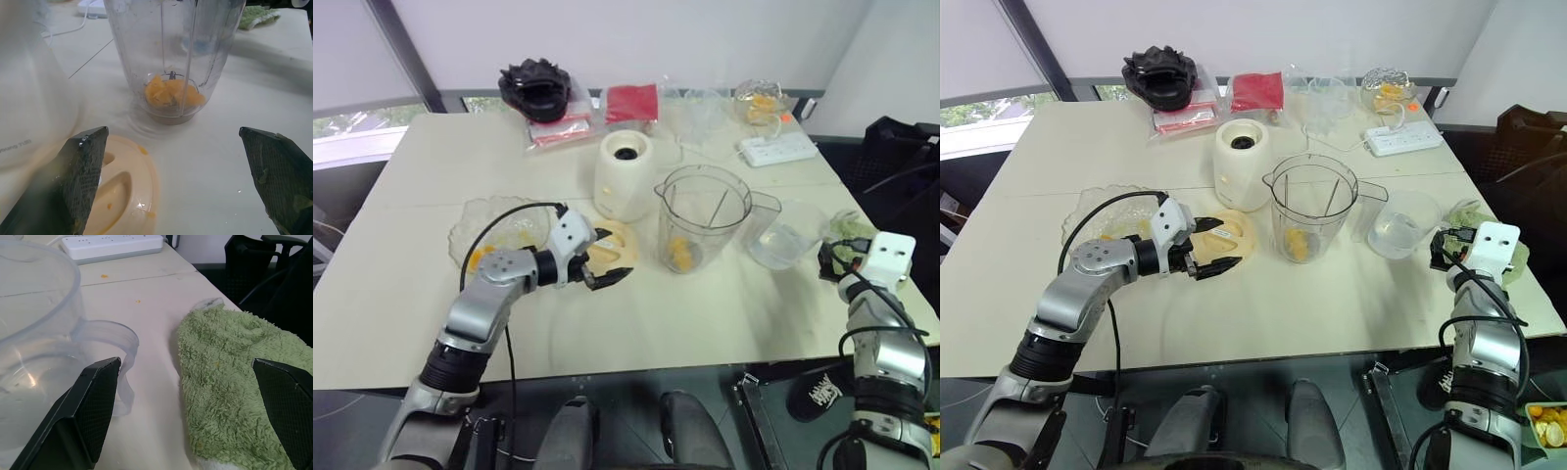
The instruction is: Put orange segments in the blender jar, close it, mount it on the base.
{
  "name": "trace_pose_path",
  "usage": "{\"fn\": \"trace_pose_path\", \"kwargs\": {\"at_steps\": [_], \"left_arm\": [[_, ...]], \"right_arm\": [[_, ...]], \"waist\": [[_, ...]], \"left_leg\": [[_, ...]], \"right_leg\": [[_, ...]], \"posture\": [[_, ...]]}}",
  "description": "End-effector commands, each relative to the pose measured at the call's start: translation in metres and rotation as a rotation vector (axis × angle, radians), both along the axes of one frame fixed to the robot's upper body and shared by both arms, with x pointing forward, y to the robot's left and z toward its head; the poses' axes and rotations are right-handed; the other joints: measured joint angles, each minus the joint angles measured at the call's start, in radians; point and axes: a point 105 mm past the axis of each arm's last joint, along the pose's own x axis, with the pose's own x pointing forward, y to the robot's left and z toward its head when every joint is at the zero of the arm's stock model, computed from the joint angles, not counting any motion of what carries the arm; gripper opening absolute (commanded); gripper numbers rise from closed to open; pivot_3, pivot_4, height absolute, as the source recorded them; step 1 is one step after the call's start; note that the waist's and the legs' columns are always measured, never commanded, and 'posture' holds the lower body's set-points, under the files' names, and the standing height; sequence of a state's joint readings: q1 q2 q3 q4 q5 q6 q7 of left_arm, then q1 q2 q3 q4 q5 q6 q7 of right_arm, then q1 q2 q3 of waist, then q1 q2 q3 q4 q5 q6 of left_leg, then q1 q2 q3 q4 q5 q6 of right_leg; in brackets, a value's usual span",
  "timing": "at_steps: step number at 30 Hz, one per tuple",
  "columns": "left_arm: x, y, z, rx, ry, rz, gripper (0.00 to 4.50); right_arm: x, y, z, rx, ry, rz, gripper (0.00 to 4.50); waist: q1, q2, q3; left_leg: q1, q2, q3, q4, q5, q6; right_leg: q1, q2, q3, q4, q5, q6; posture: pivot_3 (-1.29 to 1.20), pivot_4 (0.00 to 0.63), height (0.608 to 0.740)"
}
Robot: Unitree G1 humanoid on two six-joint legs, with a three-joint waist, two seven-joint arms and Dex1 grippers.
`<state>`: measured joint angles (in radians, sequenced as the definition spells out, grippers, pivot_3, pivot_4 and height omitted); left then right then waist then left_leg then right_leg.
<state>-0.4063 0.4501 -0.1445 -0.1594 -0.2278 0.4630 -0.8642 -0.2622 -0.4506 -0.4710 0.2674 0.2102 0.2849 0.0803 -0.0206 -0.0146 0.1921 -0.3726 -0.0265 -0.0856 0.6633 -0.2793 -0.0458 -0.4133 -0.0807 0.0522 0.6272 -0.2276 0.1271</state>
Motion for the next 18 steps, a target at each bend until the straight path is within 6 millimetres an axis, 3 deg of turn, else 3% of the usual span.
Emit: {"fn": "trace_pose_path", "kwargs": {"at_steps": [1,18], "left_arm": [[-0.001,-0.004,0.016,-0.001,-0.073,-0.023,4.46],[-0.004,-0.002,0.017,0.014,-0.092,-0.012,4.46]], "right_arm": [[0.005,-0.009,0.017,-0.017,-0.061,-0.016,4.44],[0.03,-0.008,0.016,-0.012,-0.071,-0.009,4.44]], "waist": [[0.0,0.0,0.0],[-0.021,0.001,0.0]], "left_leg": [[0.0,0.0,0.0,0.0,0.0,0.0],[0.0,0.0,0.0,-0.001,0.0,0.0]], "right_leg": [[0.0,0.0,0.0,0.0,0.0,0.0],[0.0,0.0,0.0,-0.001,0.0,0.0]], "posture": [[0.0,0.15,0.74],[0.0,0.15,0.74]]}}
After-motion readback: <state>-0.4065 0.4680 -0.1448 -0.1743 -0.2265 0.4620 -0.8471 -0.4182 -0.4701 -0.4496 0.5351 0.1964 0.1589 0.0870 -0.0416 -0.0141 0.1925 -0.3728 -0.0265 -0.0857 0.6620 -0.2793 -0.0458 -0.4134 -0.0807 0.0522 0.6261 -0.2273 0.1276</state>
